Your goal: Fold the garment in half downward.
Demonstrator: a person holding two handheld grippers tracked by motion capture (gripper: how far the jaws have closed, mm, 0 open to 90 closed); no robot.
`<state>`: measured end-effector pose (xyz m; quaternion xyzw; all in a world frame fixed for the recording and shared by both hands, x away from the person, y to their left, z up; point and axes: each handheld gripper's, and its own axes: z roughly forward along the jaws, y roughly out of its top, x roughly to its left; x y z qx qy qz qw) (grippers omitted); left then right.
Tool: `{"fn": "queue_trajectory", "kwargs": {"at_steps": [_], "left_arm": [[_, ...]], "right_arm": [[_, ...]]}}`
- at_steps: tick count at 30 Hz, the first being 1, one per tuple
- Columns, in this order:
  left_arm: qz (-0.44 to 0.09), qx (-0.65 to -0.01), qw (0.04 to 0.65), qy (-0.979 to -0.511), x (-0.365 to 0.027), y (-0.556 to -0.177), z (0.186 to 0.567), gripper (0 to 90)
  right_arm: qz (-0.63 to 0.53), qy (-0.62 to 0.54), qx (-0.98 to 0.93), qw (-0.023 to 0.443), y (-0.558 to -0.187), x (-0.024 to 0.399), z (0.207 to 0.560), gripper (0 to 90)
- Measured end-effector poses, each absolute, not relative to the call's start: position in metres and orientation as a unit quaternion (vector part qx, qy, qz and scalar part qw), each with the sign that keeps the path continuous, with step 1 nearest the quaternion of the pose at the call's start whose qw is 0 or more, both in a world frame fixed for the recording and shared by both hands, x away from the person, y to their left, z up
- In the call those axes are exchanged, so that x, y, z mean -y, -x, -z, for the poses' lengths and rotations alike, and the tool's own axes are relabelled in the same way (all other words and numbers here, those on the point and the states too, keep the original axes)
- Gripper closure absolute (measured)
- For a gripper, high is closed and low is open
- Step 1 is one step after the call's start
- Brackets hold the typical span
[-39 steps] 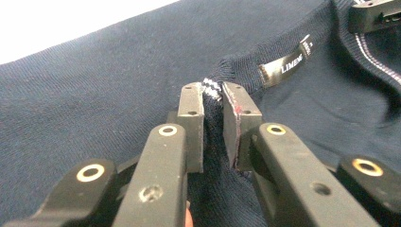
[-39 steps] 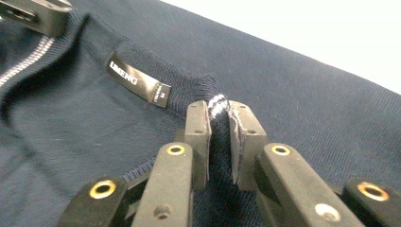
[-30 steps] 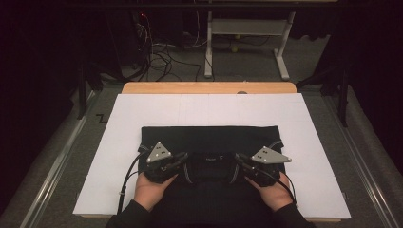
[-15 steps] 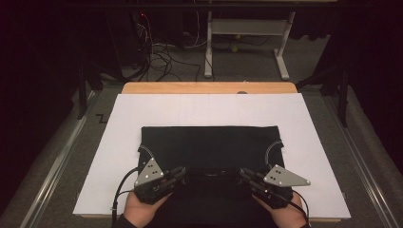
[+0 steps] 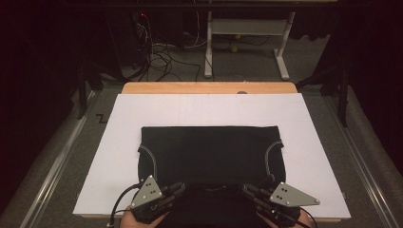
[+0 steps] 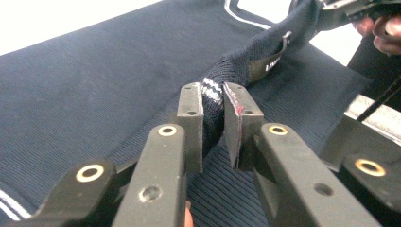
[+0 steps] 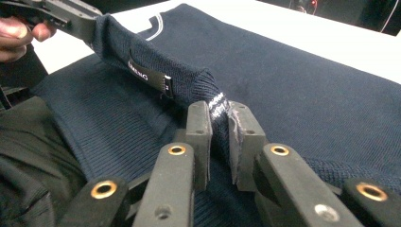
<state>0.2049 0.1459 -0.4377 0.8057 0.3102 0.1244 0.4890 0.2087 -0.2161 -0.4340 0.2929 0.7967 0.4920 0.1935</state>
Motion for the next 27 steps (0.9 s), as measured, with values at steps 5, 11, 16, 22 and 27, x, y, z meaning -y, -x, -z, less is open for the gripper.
{"fn": "queue_trajectory", "kwargs": {"at_steps": [5, 11, 16, 22, 27], "left_arm": [[-0.113, -0.294, 0.511, -0.800, -0.145, -0.196, 0.433, 70.4], [-0.111, -0.296, 0.511, -0.800, -0.148, -0.198, 0.435, 64.8], [-0.112, -0.319, 0.500, -0.798, -0.154, -0.207, 0.442, 56.6], [-0.112, -0.337, 0.489, -0.797, -0.162, -0.218, 0.449, 49.1], [-0.112, -0.352, 0.484, -0.793, -0.169, -0.225, 0.452, 38.4]], "right_arm": [[-0.503, -0.297, -0.794, 0.172, -0.205, 0.222, 0.436, 75.7], [-0.514, -0.307, -0.784, 0.165, -0.204, 0.227, 0.436, 65.5], [-0.506, -0.317, -0.784, 0.169, -0.208, 0.227, 0.441, 59.2], [-0.499, -0.330, -0.782, 0.173, -0.213, 0.229, 0.445, 53.2], [-0.494, -0.340, -0.779, 0.183, -0.218, 0.231, 0.449, 46.4]]}}
